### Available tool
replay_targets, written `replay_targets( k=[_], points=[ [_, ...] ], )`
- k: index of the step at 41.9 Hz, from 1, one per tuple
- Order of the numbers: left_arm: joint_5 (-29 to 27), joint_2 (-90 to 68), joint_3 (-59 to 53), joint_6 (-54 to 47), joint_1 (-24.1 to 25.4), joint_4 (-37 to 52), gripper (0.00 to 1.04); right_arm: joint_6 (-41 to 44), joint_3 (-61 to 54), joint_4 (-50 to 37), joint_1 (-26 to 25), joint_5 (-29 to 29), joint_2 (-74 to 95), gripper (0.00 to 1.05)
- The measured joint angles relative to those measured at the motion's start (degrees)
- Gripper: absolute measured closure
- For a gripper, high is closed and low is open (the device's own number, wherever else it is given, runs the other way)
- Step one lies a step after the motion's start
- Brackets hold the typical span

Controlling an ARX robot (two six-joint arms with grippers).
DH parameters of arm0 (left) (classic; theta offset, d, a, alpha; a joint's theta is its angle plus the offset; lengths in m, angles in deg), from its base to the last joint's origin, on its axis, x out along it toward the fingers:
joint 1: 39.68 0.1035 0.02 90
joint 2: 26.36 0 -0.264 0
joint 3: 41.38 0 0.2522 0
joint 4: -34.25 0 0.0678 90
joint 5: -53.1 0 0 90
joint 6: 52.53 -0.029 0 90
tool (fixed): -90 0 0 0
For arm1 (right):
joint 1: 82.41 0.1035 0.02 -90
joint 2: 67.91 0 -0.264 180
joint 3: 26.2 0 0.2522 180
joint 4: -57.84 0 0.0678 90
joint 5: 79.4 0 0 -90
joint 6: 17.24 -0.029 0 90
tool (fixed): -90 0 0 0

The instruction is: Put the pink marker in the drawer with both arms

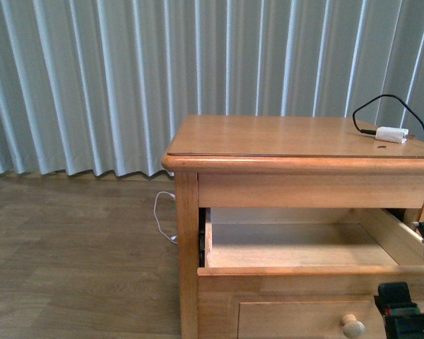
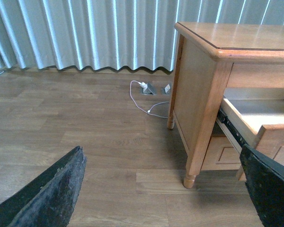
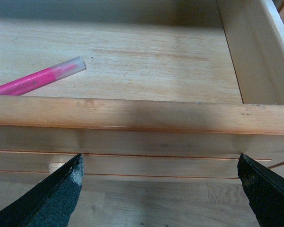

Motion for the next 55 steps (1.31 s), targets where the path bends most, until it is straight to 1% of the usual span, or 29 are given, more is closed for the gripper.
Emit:
replay_targets(
  k=[6, 12, 25, 30, 38, 44, 50, 55],
  points=[
    [0.0, 0.0, 0.0, 0.0, 0.0, 0.0, 0.06, -0.68, 5.75, -1.07, 0.76, -2.05, 4.83, 0.09],
    [0.0, 0.02, 0.0, 0.0, 0.0, 0.0, 0.06, -1.99, 14.01, -1.09, 2.43, -5.05, 11.87, 0.09],
    [0.0, 0.02, 0.0, 0.0, 0.0, 0.0, 0.06, -6.58, 33.57, 5.01, 5.2, -9.51, 23.76, 0.09],
    [0.0, 0.02, 0.0, 0.0, 0.0, 0.0, 0.06, -7.32, 37.38, 6.51, 5.25, -9.97, 25.75, 0.09],
    [-0.02, 0.02, 0.02, 0.0, 0.0, 0.0, 0.06, -7.5, 39.01, 7.69, 5.27, -10.36, 26.4, 0.09],
    [-0.02, 0.02, 0.0, 0.0, 0.0, 0.0, 0.06, -7.48, 38.18, 7.26, 5.25, -9.79, 25.88, 0.09],
    [0.0, 0.02, 0.0, 0.0, 0.0, 0.0, 0.06, -8.17, 30.14, 6.67, 5.16, -6.78, 18.82, 0.09],
    [-0.02, 0.02, 0.0, 0.0, 0.0, 0.0, 0.06, -8.92, 20.83, 7.37, 4.9, -3.34, 7.5, 0.09]
  ],
)
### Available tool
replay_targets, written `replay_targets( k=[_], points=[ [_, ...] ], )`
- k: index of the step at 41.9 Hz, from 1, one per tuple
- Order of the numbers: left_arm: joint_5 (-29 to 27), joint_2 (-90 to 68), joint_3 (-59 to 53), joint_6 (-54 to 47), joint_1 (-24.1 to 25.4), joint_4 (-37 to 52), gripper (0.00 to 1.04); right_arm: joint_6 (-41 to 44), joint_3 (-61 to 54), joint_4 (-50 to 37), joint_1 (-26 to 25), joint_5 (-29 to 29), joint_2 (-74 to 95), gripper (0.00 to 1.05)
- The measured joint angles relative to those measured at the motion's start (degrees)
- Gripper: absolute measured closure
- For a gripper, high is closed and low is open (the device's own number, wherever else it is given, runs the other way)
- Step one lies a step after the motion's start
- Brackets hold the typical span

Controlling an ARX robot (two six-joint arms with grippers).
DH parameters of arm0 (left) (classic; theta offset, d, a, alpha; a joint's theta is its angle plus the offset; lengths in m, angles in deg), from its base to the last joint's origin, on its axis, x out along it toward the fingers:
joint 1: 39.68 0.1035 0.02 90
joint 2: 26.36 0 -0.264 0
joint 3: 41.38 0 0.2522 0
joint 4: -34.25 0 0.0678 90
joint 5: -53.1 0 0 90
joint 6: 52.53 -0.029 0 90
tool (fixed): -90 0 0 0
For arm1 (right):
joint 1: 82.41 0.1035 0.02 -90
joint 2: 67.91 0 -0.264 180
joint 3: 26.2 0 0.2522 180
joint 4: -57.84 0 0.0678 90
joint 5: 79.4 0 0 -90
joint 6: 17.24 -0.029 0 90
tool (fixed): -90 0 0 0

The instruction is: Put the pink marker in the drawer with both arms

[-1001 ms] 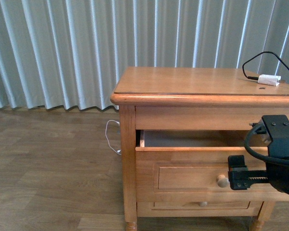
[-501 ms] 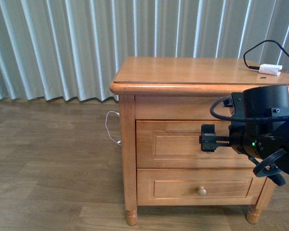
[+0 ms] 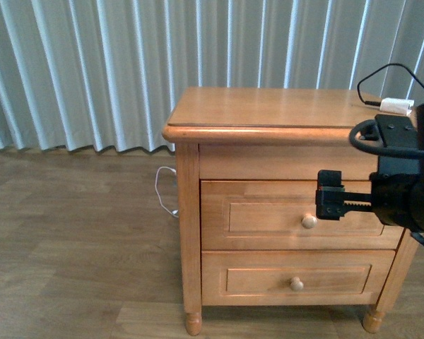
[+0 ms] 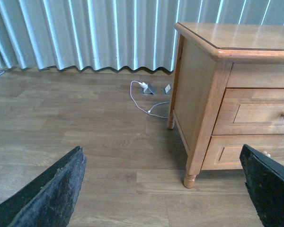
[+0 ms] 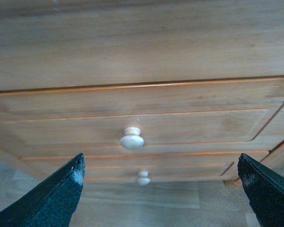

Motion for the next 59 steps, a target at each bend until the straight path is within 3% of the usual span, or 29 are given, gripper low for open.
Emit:
replay_targets(
  k=[10, 20, 29, 33, 37, 42, 51, 59],
  points=[
    [0.02, 0.0, 0.0, 0.0, 0.0, 0.0, 0.06, -1.09, -17.55, 13.05, -1.36, 5.81, -30.01, 0.09],
    [0.0, 0.0, 0.0, 0.0, 0.0, 0.0, 0.06, -2.4, -22.53, 29.55, -4.15, 7.58, -56.65, 0.09],
    [0.02, 0.0, 0.0, 0.0, 0.0, 0.0, 0.06, -2.25, -23.74, 30.82, -4.24, 7.28, -63.08, 0.09],
    [0.0, 0.02, 0.0, 0.0, 0.0, 0.0, 0.06, 1.84, -29.46, 17.99, -3.56, 0.46, -63.45, 0.21],
    [0.0, 0.02, 0.0, 0.0, 0.0, -0.02, 0.06, 4.37, -35.19, 8.76, -4.15, -0.5, -65.53, 0.35],
    [0.0, 0.02, 0.0, 0.0, 0.0, -0.04, 0.06, 5.79, -39.47, 6.19, -7.54, 2.54, -69.2, 0.57],
    [0.0, 0.02, 0.0, 0.0, 0.0, -0.04, 0.06, 6.51, -46.18, 5.97, -7.85, 2.75, -75.25, 1.01],
    [0.0, 0.02, 0.0, 0.0, 0.0, -0.04, 0.06, 6.67, -49.37, 7.52, -7.87, 2.78, -79.95, 1.03]
  ],
)
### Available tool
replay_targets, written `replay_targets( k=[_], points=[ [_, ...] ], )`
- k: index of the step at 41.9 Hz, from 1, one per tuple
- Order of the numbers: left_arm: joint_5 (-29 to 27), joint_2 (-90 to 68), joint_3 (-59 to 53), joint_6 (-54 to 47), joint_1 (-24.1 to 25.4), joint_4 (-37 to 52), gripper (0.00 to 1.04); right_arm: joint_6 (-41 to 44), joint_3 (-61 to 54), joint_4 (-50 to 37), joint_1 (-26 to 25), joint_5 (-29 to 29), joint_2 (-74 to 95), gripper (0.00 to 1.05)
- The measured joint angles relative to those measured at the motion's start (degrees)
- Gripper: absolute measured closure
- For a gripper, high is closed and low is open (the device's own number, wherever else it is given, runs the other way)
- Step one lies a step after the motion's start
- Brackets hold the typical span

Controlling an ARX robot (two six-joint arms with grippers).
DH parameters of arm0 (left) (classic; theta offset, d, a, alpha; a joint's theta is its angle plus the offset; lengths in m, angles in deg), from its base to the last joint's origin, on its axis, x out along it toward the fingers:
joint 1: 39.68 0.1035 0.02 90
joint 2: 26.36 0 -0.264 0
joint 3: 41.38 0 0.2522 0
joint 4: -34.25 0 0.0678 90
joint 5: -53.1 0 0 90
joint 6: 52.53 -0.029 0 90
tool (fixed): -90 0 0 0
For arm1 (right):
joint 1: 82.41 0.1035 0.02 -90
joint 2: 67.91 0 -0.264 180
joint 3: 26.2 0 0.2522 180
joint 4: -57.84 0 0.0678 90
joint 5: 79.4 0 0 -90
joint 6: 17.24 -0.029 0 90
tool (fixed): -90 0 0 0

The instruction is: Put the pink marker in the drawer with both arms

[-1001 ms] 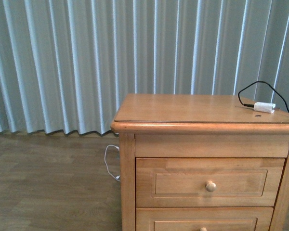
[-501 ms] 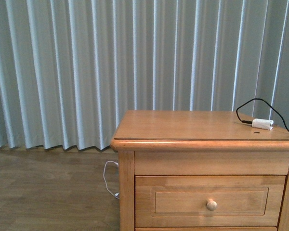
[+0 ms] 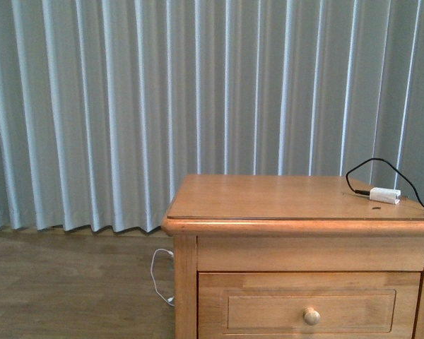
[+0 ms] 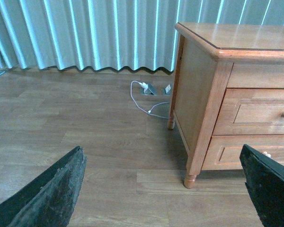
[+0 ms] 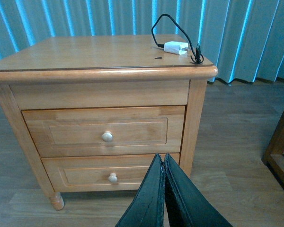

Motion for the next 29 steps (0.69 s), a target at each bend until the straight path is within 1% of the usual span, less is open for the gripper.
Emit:
replay_targets(
  k=[20, 24, 29],
  points=[
    [0.0, 0.0, 0.0, 0.0, 0.0, 0.0, 0.06, 0.0, -4.17, 7.15, 0.0, 0.11, -11.52, 1.03],
    [0.0, 0.0, 0.0, 0.0, 0.0, 0.0, 0.06, 0.0, -6.08, 6.47, 0.0, 0.11, -13.11, 1.03],
    [0.0, 0.0, 0.0, 0.0, 0.0, 0.0, 0.06, 0.02, -6.08, 8.59, 0.0, 0.11, -15.39, 1.03]
  ],
)
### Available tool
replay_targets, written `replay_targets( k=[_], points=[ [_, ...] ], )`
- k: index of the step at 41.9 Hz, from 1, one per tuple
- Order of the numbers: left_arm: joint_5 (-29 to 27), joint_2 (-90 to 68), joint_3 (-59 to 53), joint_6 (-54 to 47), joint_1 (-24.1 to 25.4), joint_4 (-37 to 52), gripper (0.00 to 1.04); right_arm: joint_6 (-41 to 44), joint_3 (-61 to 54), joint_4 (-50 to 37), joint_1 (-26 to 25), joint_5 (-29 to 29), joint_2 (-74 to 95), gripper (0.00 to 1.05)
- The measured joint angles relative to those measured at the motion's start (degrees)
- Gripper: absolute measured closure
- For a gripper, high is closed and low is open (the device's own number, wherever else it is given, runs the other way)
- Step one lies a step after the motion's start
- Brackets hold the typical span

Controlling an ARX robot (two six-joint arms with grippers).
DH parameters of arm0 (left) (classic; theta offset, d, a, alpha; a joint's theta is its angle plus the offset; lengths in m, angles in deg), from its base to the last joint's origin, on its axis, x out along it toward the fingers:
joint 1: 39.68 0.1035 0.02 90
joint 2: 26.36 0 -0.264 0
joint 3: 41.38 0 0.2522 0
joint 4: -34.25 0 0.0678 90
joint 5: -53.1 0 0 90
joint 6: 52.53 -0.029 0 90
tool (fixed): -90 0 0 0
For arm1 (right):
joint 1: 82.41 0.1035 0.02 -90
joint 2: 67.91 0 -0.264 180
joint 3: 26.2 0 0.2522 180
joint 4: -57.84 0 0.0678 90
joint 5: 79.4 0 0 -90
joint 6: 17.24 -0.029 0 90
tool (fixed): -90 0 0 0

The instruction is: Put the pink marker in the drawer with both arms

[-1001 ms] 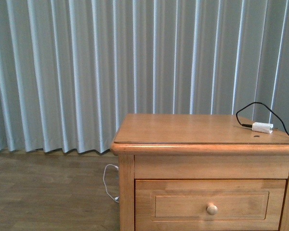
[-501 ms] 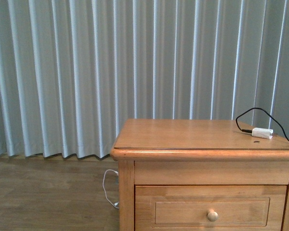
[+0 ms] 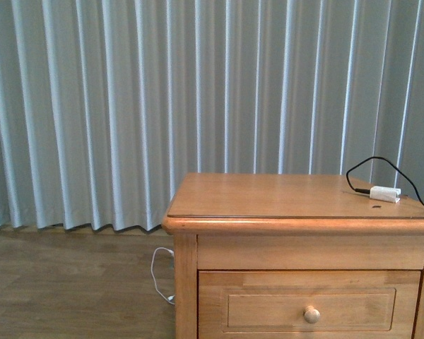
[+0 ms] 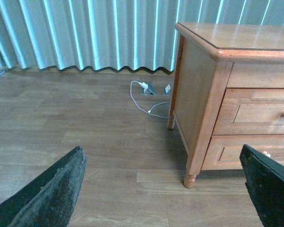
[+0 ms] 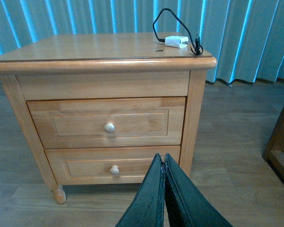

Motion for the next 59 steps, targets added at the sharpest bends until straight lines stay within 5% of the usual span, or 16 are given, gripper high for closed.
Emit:
replay_targets(
  k=[15, 19, 35, 59],
  points=[
    [0.0, 0.0, 0.0, 0.0, 0.0, 0.0, 0.06, 0.0, 0.02, 6.64, 0.0, 0.02, -6.73, 1.03],
    [-0.02, 0.0, 0.0, 0.0, 0.0, 0.0, 0.06, 0.02, 0.07, 16.04, 0.0, 0.04, -14.8, 1.03],
    [0.0, 0.0, 0.0, 0.0, 0.0, 0.0, 0.06, 0.07, 0.07, 16.44, 0.0, 0.04, -16.15, 1.03],
    [0.0, 0.0, 0.0, 0.0, 0.0, 0.0, 0.06, 0.0, 0.07, 16.44, 0.0, 0.04, -16.15, 0.07]
  ],
)
